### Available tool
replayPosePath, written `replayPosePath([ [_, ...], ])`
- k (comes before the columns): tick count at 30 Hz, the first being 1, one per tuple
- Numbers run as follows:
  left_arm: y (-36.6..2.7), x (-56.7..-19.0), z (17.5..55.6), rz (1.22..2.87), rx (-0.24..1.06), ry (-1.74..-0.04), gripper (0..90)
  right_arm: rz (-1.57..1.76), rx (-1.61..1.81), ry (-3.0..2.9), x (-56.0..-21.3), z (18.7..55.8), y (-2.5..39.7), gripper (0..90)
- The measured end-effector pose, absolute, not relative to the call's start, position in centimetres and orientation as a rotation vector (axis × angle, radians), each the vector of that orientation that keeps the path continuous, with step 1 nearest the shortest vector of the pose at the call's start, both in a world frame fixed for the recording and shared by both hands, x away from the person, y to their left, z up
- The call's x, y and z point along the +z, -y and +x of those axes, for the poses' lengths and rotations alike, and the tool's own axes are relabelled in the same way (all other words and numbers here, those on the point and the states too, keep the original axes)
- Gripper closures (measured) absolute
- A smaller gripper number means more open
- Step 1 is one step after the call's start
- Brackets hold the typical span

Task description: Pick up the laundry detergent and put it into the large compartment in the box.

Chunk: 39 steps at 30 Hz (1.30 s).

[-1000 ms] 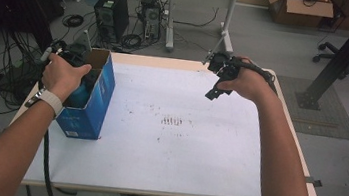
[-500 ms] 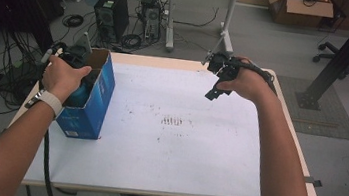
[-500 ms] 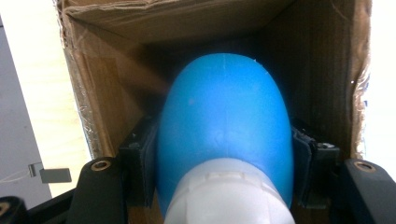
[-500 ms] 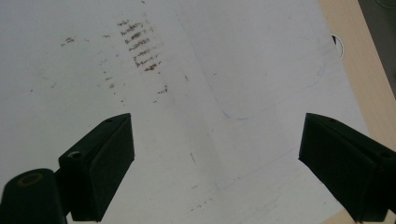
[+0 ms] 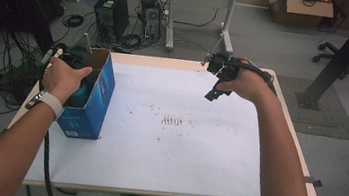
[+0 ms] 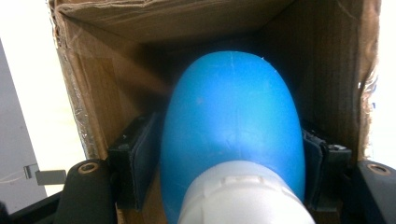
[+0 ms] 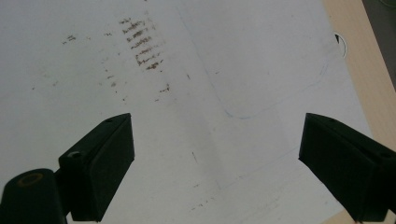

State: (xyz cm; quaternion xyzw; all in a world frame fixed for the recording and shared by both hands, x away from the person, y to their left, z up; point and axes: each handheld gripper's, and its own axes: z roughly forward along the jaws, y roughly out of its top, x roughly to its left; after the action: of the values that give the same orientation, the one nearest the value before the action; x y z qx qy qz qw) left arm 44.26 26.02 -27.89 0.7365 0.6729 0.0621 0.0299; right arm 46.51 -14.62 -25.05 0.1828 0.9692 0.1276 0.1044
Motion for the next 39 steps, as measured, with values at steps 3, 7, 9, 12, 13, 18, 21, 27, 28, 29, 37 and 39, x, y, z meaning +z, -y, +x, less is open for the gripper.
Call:
replayPosePath([
  [3, -26.0, -27.9, 44.2, 2.271, 0.196, -2.073, 30.5, 0.545, 0.375, -2.858, -25.0, 46.5, 14.6, 10.3],
  [7, -25.9, -27.6, 44.2, 2.275, 0.198, -2.066, 28.5, 0.535, 0.378, -2.858, -25.1, 46.5, 14.5, 10.3],
  [9, -25.9, -27.6, 44.1, 2.274, 0.197, -2.066, 28.4, 0.533, 0.375, -2.859, -25.1, 46.5, 14.5, 10.2],
  [12, -25.9, -27.4, 44.0, 2.275, 0.199, -2.061, 28.2, 0.535, 0.38, -2.857, -25.0, 46.4, 14.5, 10.3],
  [13, -25.9, -27.4, 44.0, 2.275, 0.199, -2.061, 28.0, 0.535, 0.38, -2.857, -25.0, 46.4, 14.5, 10.3],
  [18, -26.0, -27.2, 43.8, 2.268, 0.199, -2.064, 25.4, 0.524, 0.386, -2.855, -24.9, 46.2, 14.5, 10.3],
  [21, -26.1, -26.9, 43.6, 2.267, 0.19, -2.057, 25.4, 0.521, 0.391, -2.854, -24.9, 46.1, 14.5, 10.3],
  [27, -26.1, -26.6, 43.4, 2.265, 0.189, -2.051, 23.0, 0.516, 0.392, -2.856, -24.8, 45.9, 14.4, 10.8],
  [28, -26.1, -26.5, 43.4, 2.262, 0.187, -2.051, 21.2, 0.519, 0.392, -2.856, -24.8, 45.9, 14.4, 10.8],
  [29, -26.0, -26.4, 43.3, 2.27, 0.191, -2.046, 21.1, 0.519, 0.391, -2.856, -24.8, 45.9, 14.4, 10.8],
  [37, -25.4, -25.1, 42.8, 2.284, 0.215, -2.008, 21.1, 0.518, 0.395, -2.852, -24.6, 45.6, 14.5, 10.8],
  [39, -25.4, -24.9, 42.7, 2.291, 0.213, -2.004, 20.8, 0.521, 0.394, -2.852, -24.6, 45.5, 14.5, 10.8],
])
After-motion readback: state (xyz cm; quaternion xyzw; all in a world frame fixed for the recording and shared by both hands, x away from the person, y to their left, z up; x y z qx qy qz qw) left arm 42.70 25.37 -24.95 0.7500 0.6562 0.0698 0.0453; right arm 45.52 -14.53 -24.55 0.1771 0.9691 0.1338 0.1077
